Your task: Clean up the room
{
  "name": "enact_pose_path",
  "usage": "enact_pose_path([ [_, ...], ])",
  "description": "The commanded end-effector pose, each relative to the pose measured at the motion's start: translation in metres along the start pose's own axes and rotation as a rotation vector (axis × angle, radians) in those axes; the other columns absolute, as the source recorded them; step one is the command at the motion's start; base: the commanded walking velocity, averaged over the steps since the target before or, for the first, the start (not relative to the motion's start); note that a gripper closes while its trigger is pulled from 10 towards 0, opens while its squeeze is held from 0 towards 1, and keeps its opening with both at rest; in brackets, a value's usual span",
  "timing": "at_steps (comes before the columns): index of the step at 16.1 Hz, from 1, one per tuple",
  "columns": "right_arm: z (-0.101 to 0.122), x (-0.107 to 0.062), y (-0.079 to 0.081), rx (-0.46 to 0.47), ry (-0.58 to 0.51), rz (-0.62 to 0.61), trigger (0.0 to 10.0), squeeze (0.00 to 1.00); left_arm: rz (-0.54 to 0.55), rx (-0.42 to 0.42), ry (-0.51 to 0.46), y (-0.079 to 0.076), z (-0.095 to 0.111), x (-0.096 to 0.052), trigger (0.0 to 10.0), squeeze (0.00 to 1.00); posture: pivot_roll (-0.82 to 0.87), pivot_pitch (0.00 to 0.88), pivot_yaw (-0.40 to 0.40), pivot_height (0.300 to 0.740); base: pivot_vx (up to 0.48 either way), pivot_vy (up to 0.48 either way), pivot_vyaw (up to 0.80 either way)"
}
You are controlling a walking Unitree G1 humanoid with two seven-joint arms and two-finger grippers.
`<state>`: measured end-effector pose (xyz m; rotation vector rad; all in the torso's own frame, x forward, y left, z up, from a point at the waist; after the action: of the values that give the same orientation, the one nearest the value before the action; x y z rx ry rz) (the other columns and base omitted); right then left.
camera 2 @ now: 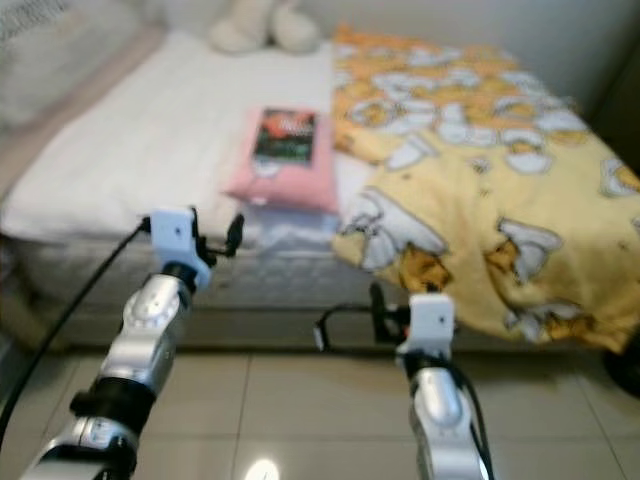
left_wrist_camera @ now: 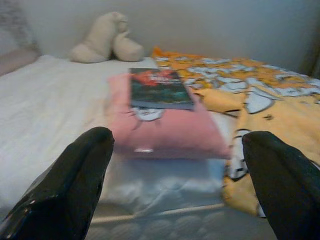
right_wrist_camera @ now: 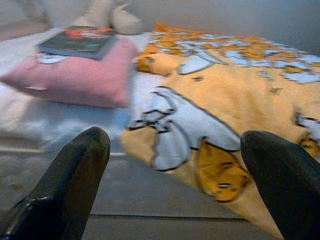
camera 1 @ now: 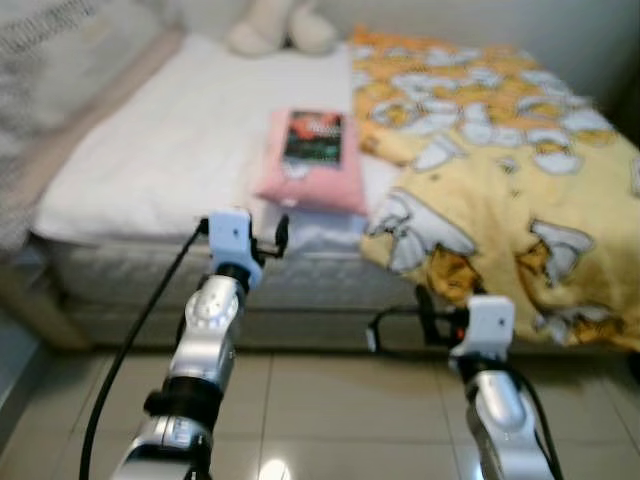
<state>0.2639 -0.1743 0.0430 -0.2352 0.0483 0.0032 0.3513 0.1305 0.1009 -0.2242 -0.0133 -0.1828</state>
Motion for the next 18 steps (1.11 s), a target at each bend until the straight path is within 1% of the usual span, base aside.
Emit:
enact_pose_path([
  [1, 0.003, 0.003, -0.008, -0.001, -0.01, -0.03, 10.0, 0.0, -0.014, 0.001, -0.01, -0.005, 0.002, 0.002, 10.0, 0.0, 0.01, 0.0, 0.033, 0.74, 0.48, 0.0, 0.0],
  [3, 0.002, 0.004, -0.011, -0.006, -0.008, -0.042, 10.0, 0.0, -0.031, -0.001, -0.006, -0.01, 0.0, 0.004, 10.0, 0.0, 0.0, 0.0, 0.035, 0.74, 0.48, 0.0, 0.0],
  [6, 0.006, 0.004, -0.007, 0.005, -0.018, -0.029, 10.0, 0.0, -0.033, -0.015, -0.003, -0.014, -0.003, 0.004, 10.0, 0.0, 0.0, 0.0, 0.013, 0.74, 0.48, 0.0, 0.0],
  [8, 0.005, 0.002, -0.005, 0.033, -0.011, -0.029, 10.0, 0.0, -0.024, -0.023, -0.008, -0.013, -0.002, 0.004, 10.0, 0.0, 0.0, 0.0, 0.011, 0.74, 0.48, 0.0, 0.0],
  [9, -0.001, 0.001, -0.007, 0.062, 0.014, -0.046, 10.0, 0.0, -0.024, -0.029, -0.013, -0.015, -0.001, 0.005, 10.0, 0.0, 0.01, 0.0, 0.012, 0.74, 0.48, 0.0, 0.0],
  [11, -0.005, -0.001, -0.007, 0.056, 0.024, -0.045, 10.0, 0.0, -0.048, -0.023, -0.021, -0.019, 0.0, 0.005, 10.0, 0.0, 0.02, 0.0, 0.011, 0.74, 0.48, 0.0, 0.0],
  [14, -0.002, 0.0, -0.007, 0.048, 0.017, -0.042, 10.0, 0.0, -0.053, -0.016, -0.019, -0.02, 0.0, 0.006, 10.0, 0.0, 0.02, 0.0, 0.008, 0.74, 0.48, 0.0, 0.0],
  [17, -0.006, -0.003, -0.003, 0.039, 0.027, -0.016, 10.0, 0.0, -0.062, -0.013, -0.03, -0.024, 0.002, 0.008, 10.0, 0.0, 0.03, 0.0, -0.003, 0.74, 0.48, 0.0, 0.0],
  [18, -0.004, -0.004, -0.001, 0.04, 0.02, -0.01, 10.0, 0.0, -0.05, -0.015, -0.029, -0.022, 0.003, 0.009, 10.0, 0.0, 0.02, 0.0, -0.007, 0.74, 0.48, 0.0, 0.0],
])
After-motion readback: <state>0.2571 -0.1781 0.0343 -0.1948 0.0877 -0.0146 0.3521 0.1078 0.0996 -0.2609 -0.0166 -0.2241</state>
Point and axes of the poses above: a point about 5 cm out from each wrist's last joint towards the gripper, its own x axis pointing out of the wrist towards the gripper, its own z axis along the axis of the wrist's last joint, y = z × x, the point moved 2 cm from there along x, pointing out of the wrist towards the gripper, and after that the axes turned 12 degrees about -x, right-handed, at the moved point
